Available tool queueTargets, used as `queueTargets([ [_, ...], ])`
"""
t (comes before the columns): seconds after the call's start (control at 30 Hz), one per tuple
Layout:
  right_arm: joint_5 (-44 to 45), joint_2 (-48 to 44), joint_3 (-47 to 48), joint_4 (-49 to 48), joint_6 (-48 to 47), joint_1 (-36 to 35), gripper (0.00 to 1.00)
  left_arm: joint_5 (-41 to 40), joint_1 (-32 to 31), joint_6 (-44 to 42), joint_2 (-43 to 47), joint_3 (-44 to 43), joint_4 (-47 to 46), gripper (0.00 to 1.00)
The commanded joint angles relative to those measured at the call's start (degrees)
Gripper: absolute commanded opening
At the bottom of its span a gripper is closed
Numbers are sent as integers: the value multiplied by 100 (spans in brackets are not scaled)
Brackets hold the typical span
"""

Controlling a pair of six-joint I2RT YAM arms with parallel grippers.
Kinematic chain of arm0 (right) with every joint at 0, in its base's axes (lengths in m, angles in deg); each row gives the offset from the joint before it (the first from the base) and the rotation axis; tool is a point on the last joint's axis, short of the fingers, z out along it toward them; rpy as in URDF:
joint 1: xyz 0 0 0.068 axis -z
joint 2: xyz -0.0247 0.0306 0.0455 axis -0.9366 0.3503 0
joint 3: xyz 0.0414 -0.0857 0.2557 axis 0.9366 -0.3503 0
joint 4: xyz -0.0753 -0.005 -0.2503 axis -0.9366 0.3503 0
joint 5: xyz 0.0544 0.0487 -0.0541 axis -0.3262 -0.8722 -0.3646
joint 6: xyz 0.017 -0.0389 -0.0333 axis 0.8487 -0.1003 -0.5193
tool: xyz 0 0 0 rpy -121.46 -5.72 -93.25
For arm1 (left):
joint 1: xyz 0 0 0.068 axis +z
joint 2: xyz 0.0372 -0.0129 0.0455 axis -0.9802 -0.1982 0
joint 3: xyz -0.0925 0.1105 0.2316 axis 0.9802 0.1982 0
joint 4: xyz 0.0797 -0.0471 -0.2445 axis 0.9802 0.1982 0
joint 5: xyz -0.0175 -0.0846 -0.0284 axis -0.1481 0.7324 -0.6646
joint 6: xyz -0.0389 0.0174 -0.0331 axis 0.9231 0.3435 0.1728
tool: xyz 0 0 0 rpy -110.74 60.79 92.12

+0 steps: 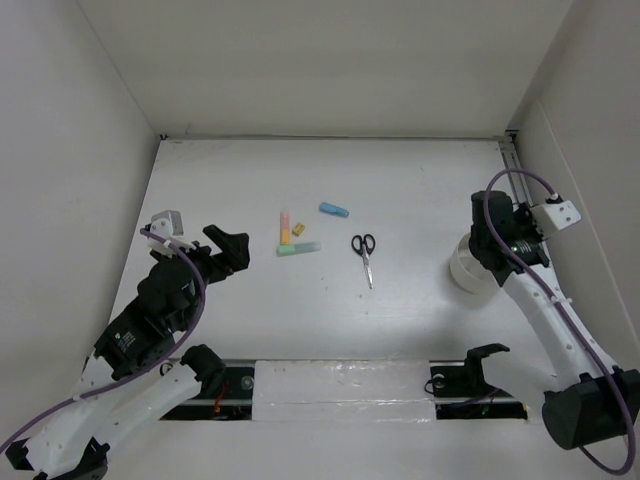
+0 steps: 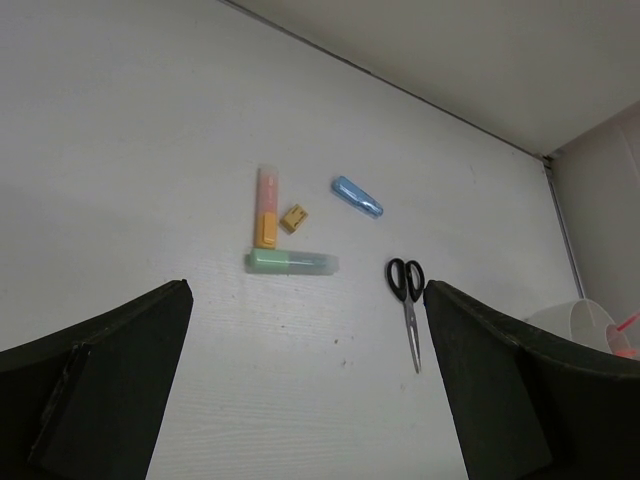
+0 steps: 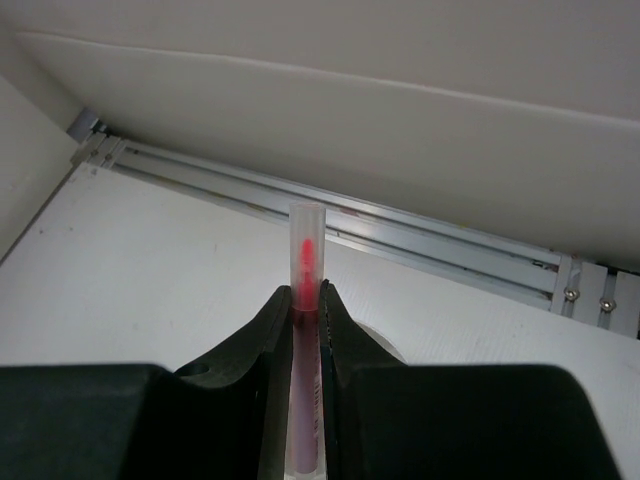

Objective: Sort the stationery into containers

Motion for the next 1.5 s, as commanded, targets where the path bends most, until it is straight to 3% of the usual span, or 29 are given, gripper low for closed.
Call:
queueTargets([
  [0.0, 134, 81, 188, -1121, -676, 172, 0, 96, 23, -115, -40, -61, -218, 100],
  [0.53, 54, 934, 73, -1643, -774, 304, 0, 202, 23, -168, -40, -61, -324, 100],
  [1.1, 327, 1374, 20, -255, 676, 147, 0, 255, 23, -220, 13, -8, -376, 100],
  [1.47, 810, 2568, 793, 2601, 3688, -266, 0, 307, 23, -220, 66, -8, -376, 100],
])
